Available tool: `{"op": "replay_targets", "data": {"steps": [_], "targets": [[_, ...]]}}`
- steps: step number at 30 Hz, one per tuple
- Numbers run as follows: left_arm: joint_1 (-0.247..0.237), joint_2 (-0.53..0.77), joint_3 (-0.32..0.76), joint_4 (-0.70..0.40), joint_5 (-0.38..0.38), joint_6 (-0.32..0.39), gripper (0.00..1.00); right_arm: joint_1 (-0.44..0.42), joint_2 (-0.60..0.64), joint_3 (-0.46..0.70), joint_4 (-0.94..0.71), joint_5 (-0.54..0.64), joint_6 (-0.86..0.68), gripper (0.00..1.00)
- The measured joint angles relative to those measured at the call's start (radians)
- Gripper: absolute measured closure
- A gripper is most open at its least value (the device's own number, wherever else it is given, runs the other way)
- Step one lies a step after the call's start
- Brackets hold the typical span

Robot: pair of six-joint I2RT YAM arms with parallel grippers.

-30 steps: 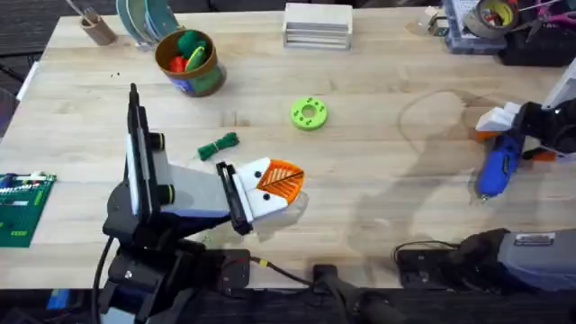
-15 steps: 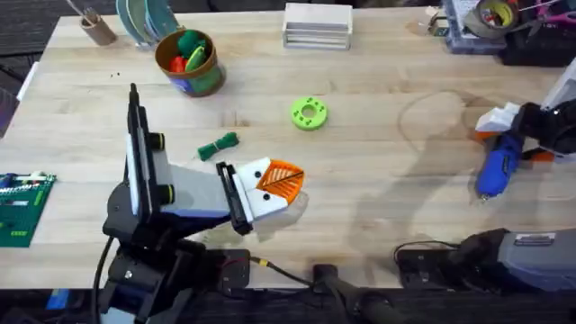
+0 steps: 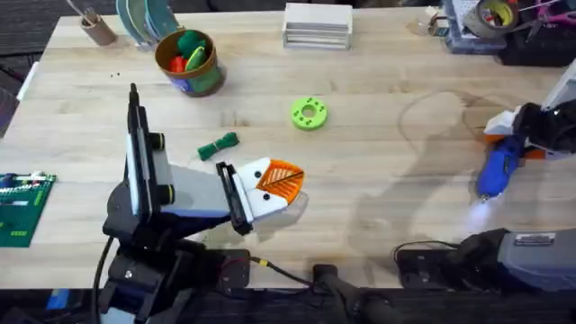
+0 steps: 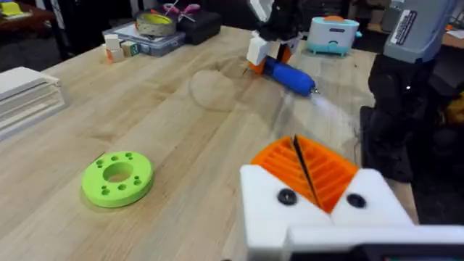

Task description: Pick up the gripper from the table and insert it into the empty holder that is missing its gripper. Then pick up a screw, insert it into the mounting hole, and use the screwdriver to tighten it. Finally, clean up the table by picking up the vegetable and placing it into the bucket.

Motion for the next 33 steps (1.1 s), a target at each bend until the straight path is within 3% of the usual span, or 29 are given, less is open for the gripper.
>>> {"op": "replay_targets", "data": {"steps": [6,14,17,33], "targets": [[0.0,0.0,0.0,0.0,0.0,0.0,0.989,0.0,0.0,0.0,0.003,0.011,-0.003,0.554],[0.0,0.0,0.0,0.0,0.0,0.0,0.989,-0.001,0.0,-0.002,0.004,0.022,-0.014,0.835],[0.0,0.0,0.0,0.0,0.0,0.0,0.989,-0.001,-0.002,-0.002,0.003,0.022,-0.014,0.886],[0.0,0.0,0.0,0.0,0.0,0.0,0.989,-0.001,-0.106,-0.011,-0.007,0.016,-0.014,0.891]]}}
